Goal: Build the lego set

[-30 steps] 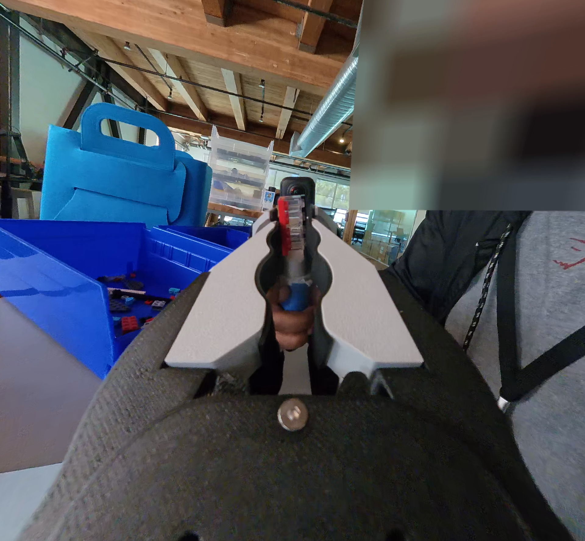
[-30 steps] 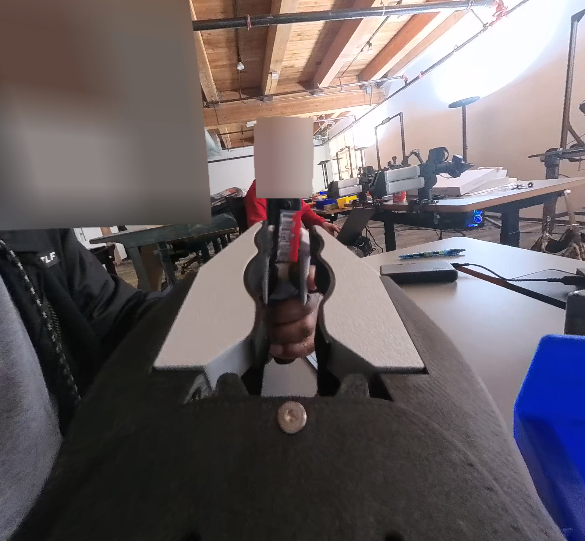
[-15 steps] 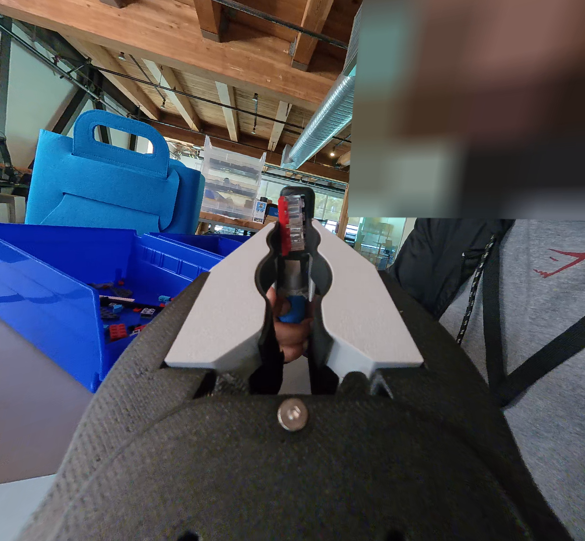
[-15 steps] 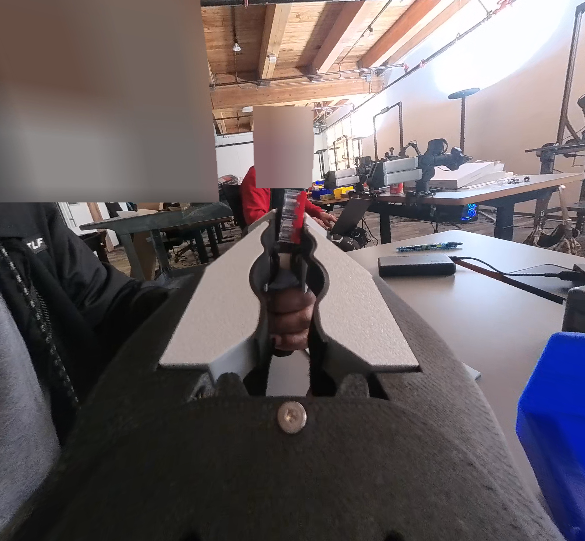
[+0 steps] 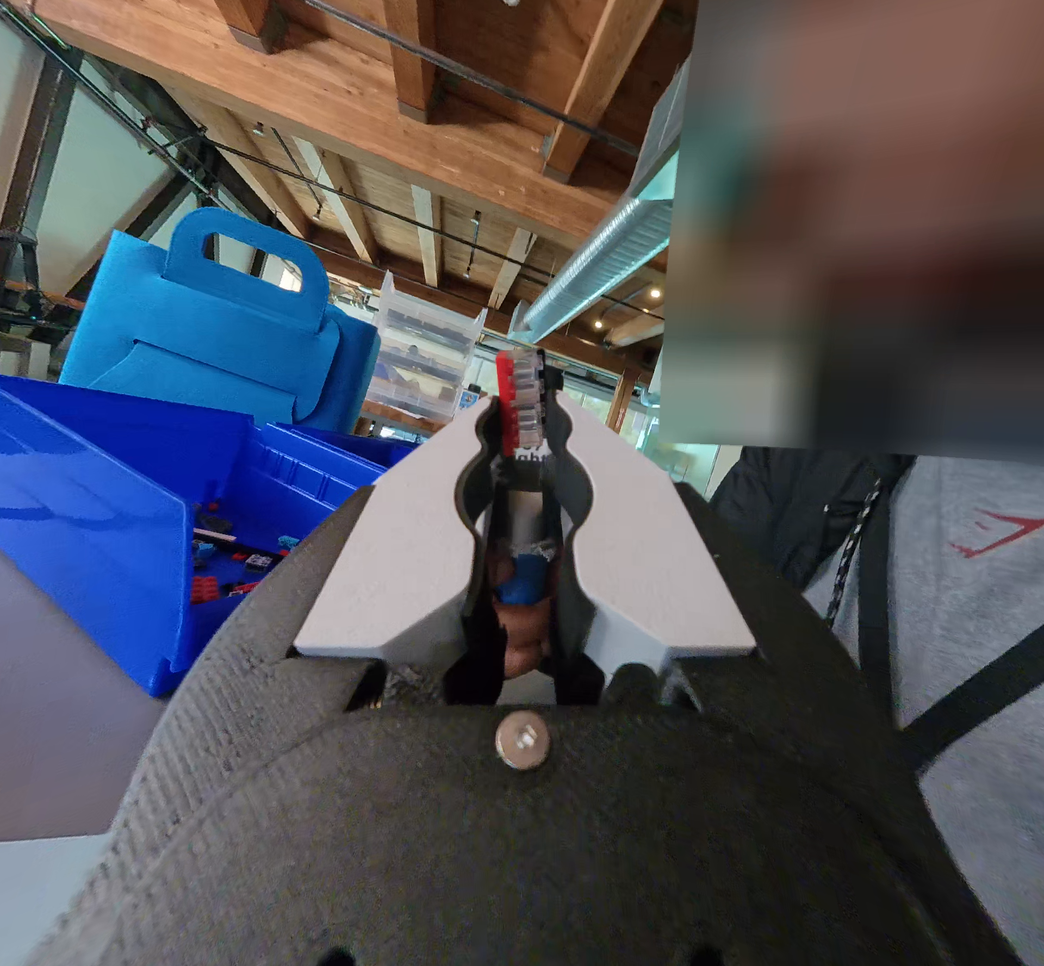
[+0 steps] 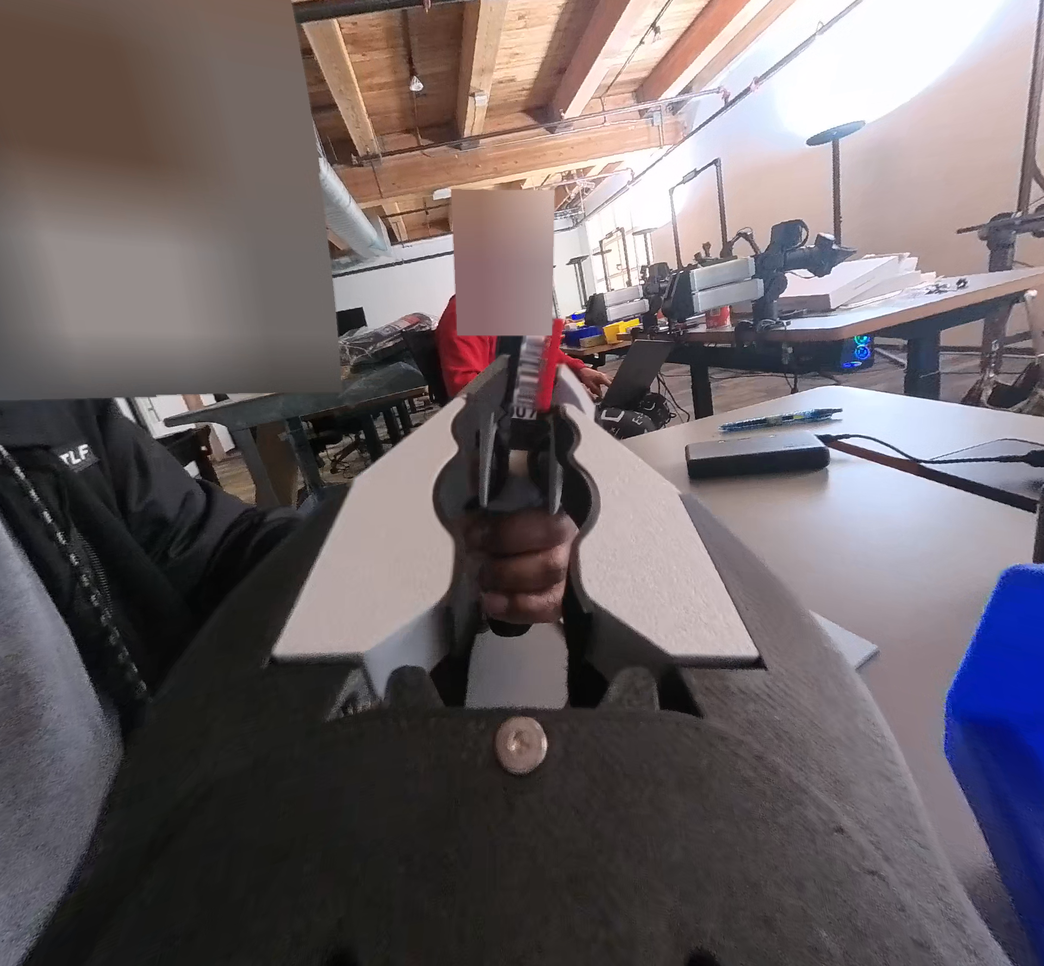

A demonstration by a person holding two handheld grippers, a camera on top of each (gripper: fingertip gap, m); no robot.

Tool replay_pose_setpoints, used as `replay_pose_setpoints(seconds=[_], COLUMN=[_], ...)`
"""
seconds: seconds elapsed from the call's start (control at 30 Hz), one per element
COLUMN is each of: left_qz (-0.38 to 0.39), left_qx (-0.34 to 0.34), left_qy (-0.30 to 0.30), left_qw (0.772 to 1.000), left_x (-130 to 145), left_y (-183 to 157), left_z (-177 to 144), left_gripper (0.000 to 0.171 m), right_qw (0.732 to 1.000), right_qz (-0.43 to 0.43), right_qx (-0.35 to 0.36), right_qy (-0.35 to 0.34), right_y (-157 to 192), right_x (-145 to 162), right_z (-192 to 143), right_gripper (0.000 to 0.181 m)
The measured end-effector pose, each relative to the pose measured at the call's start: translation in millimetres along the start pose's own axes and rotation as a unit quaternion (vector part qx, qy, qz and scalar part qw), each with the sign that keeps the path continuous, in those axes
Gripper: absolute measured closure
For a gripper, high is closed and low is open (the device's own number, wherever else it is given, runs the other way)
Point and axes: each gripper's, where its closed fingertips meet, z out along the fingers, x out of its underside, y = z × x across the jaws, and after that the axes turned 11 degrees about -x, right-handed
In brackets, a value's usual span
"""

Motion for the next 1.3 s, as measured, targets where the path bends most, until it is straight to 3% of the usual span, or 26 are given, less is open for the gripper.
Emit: replay_pose_setpoints(seconds=[0.63, 1.2, 1.3], left_qz=[-0.004, -0.045, -0.081], left_qx=[0.036, -0.011, -0.044], left_qy=[0.02, 0.026, 0.015], left_qw=[0.999, 0.999, 0.996], left_x=[9.0, 10.4, 6.4], left_y=[-10.4, 8.5, 21.9], left_z=[2.1, 4.4, 2.6], left_gripper=[0.157, 0.157, 0.157], right_qw=[1.0, 0.999, 0.999], right_qz=[-0.009, 0.029, 0.017], right_qx=[0.001, 0.027, 0.05], right_qy=[-0.005, -0.008, 0.008], right_y=[4.5, -11.5, -18.9], right_x=[1.1, 3.7, 5.3], right_z=[2.2, -2.7, -4.9], right_gripper=[0.164, 0.164, 0.145])
